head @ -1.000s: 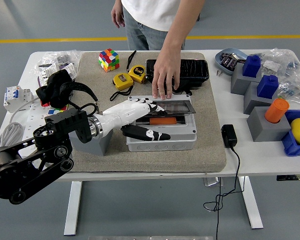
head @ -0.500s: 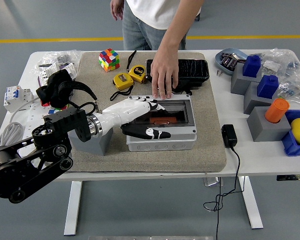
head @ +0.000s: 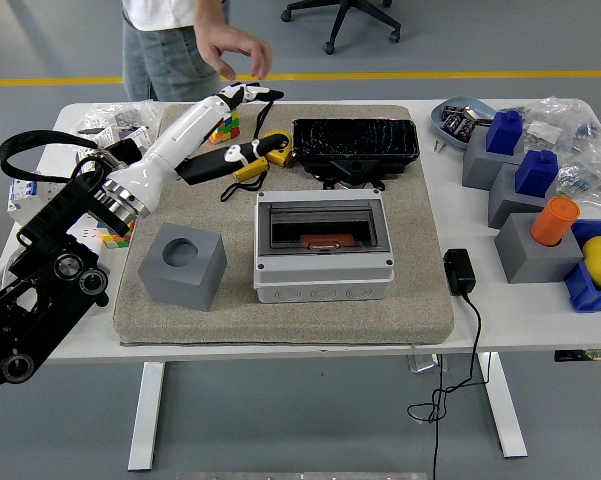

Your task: Fetch the battery,place it into the box,close the lid of the box

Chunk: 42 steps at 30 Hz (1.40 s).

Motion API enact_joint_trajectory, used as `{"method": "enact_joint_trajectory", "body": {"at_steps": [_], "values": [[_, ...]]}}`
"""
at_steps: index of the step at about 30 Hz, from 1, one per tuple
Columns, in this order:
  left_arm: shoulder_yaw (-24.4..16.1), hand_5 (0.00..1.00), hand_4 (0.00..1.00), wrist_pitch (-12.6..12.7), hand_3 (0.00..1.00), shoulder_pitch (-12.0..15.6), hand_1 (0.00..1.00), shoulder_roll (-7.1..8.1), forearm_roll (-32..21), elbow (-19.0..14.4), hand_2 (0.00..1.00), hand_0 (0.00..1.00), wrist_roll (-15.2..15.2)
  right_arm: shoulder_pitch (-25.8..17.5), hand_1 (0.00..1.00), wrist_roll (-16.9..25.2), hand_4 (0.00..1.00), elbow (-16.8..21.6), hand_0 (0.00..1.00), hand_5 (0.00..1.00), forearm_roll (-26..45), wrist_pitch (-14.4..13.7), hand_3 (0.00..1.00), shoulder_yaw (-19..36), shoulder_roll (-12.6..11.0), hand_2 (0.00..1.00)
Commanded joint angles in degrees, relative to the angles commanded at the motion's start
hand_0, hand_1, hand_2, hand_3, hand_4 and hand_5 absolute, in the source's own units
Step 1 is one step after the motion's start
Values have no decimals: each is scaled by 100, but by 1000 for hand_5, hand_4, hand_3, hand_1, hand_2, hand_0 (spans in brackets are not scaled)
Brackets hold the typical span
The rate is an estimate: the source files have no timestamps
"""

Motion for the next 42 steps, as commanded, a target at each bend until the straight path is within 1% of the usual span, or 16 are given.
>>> {"method": "enact_joint_trajectory", "body": {"at_steps": [2, 5, 10, 14, 17, 18, 19, 21, 24, 25, 27, 30, 31, 36, 37, 42], "values": [[-484, 998, 998, -33, 873, 188, 985, -117, -446, 16, 910, 998, -115, -13, 904, 0, 998, -1, 907, 998, -11, 1, 897, 6, 14, 853], [-1193, 998, 998, -126, 873, 417, 985, -222, -1094, 50, 910, 998, -216, -41, 904, 0, 998, 1, 907, 998, -20, 2, 897, 12, 36, 853], [-2263, 998, 998, -328, 878, 708, 983, -239, -2021, 102, 914, 998, -263, -74, 903, 1, 998, 10, 906, 998, -41, 4, 897, 55, 68, 853], [-2764, 998, 998, -451, 898, 876, 988, -253, -2405, 152, 932, 998, -210, -77, 903, 30, 998, 1, 909, 998, -54, 5, 897, 114, 80, 854], [-2911, 998, 998, -588, 898, 945, 988, -274, -2742, 256, 932, 998, -121, -98, 903, 64, 998, -16, 909, 998, -107, -19, 897, 205, 98, 854], [-2954, 998, 998, -608, 898, 975, 988, -290, -2843, 299, 932, 998, -97, -107, 903, 90, 998, -27, 909, 998, -169, -67, 897, 272, 112, 854], [-2985, 998, 998, -613, 926, 997, 991, -303, -2871, 324, 960, 998, -82, -113, 924, 111, 998, -34, 967, 998, -218, -111, 911, 322, 123, 876], [-3031, 998, 998, -603, 926, 1046, 991, -338, -2900, 350, 960, 998, -72, -137, 924, 199, 998, -46, 967, 998, -269, -299, 911, 388, 151, 876], [-3101, 998, 998, -507, 926, 1113, 991, -405, -2811, 378, 960, 998, -100, -177, 924, 348, 998, -59, 967, 998, -254, -602, 911, 387, 186, 876], [-3152, 946, 998, -392, 910, 1157, 964, -455, -2708, 412, 938, 944, -156, -203, 964, 449, 998, -60, 998, 998, -233, -772, 968, 404, 212, 917], [-3246, 946, 998, -97, 910, 1216, 964, -522, -2435, 493, 938, 944, -240, -234, 964, 608, 998, -53, 998, 998, -190, -1102, 968, 432, 255, 917], [-3419, 946, 998, 309, 910, 1269, 964, -587, -1914, 618, 938, 944, -360, -253, 964, 713, 998, -27, 998, 998, -156, -1397, 968, 441, 301, 917], [-3509, 920, 998, 443, 837, 1290, 889, -616, -1687, 654, 861, 915, -419, -258, 962, 739, 998, -10, 998, 998, -191, -1482, 998, 492, 317, 942], [-3725, 920, 998, 639, 837, 1398, 889, -677, -955, 623, 861, 915, -447, -292, 962, 711, 998, -4, 998, 998, -246, -1456, 998, 569, 333, 942], [-3770, 969, 998, 659, 819, 1414, 867, -694, -768, 592, 841, 842, -399, -296, 960, 687, 998, -10, 998, 998, -250, -1412, 998, 577, 335, 942], [-3794, 969, 998, 689, 819, 1451, 867, -729, 158, 485, 841, 842, -245, -298, 960, 615, 998, -28, 998, 998, -275, -1290, 998, 575, 340, 942]]}}
